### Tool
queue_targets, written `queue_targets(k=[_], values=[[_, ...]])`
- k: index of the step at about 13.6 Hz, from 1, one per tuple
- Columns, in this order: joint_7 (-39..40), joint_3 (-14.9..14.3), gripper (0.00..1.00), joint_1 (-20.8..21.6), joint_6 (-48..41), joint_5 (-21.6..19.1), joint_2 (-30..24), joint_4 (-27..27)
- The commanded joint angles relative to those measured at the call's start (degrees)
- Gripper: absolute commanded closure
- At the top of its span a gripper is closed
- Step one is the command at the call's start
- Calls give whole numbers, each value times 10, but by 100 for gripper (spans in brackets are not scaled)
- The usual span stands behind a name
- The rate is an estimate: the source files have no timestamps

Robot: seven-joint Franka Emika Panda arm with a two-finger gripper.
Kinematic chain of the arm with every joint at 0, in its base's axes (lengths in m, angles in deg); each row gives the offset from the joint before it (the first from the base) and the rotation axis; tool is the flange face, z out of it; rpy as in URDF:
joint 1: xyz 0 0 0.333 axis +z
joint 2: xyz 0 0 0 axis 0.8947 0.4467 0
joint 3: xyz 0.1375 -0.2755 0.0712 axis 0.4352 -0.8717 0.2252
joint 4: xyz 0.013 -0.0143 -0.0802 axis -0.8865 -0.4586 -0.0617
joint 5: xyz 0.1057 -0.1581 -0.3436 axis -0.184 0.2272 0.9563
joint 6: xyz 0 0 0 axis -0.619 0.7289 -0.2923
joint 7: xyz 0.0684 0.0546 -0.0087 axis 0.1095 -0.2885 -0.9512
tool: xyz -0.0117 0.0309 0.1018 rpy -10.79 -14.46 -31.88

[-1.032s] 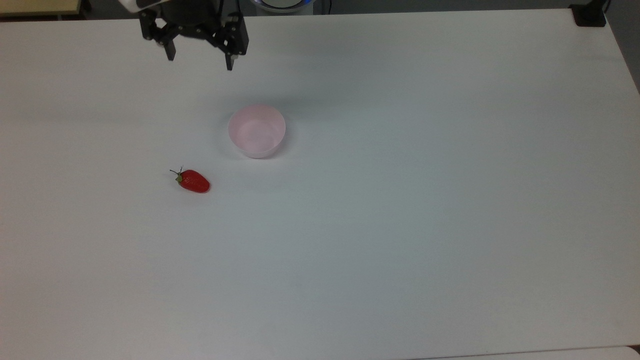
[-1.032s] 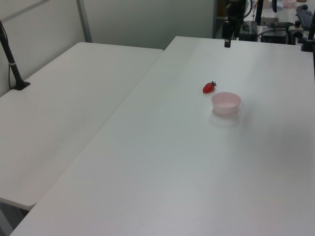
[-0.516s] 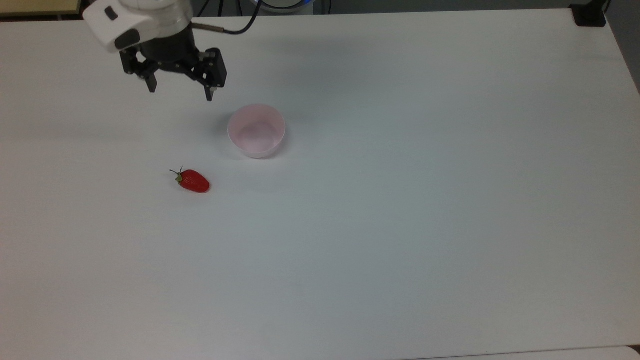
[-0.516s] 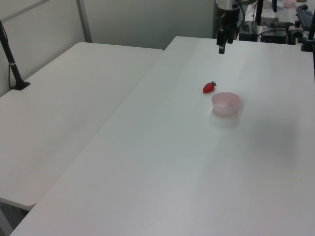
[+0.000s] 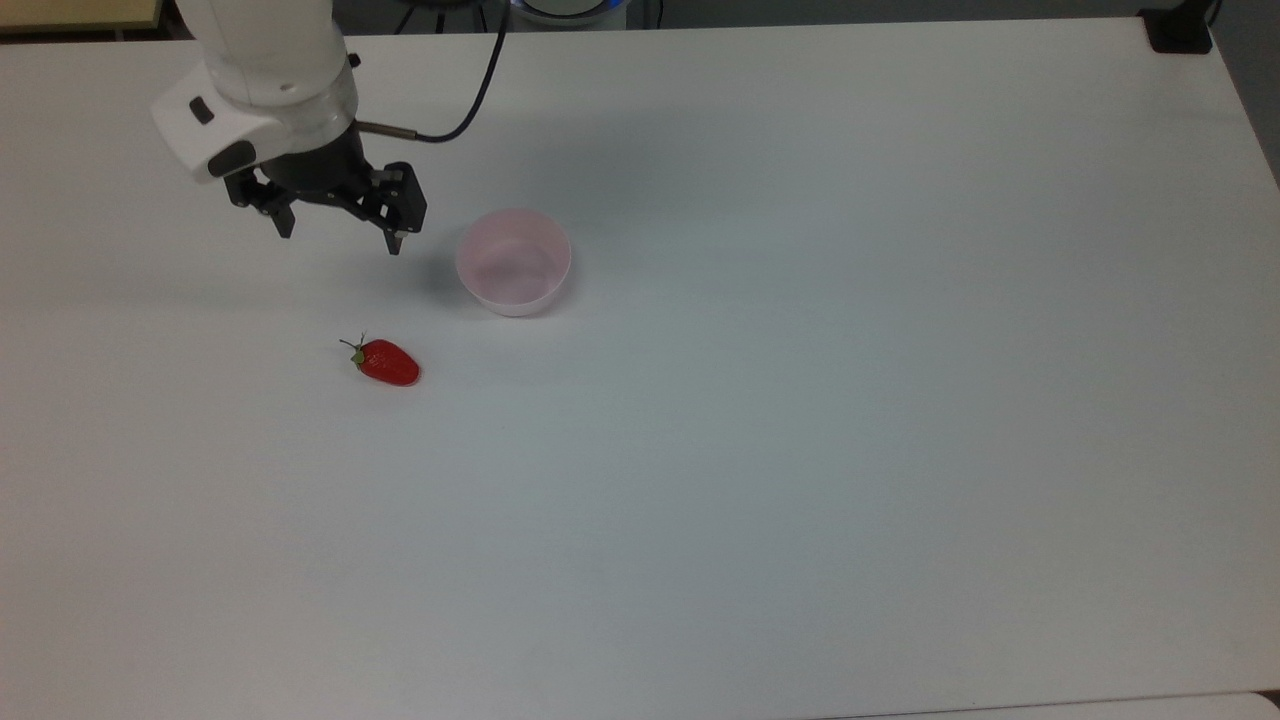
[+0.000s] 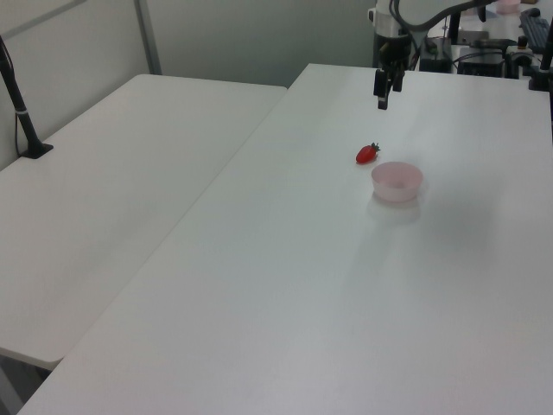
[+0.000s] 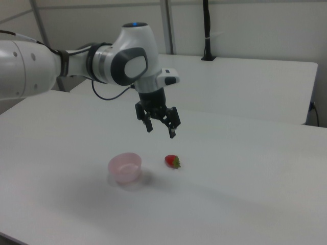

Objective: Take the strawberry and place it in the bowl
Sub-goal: 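Move the open gripper over the red strawberry, then lower the gripper onto the strawberry and close it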

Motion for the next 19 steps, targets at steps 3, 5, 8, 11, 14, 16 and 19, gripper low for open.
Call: queue_targets(k=[3, 5, 8, 11, 14, 16, 19], values=[[62, -3, 0, -13, 20, -4, 30, 9], [82, -3, 0, -14, 42, -4, 45, 9], [87, -4, 0, -14, 62, -4, 72, 8], [87, -3, 0, -13, 75, -6, 86, 9], [96, -2, 0, -9, 121, -5, 110, 9], [141, 0, 0, -9, 124, -7, 132, 31], [188, 4, 0, -9, 123, -10, 146, 40]])
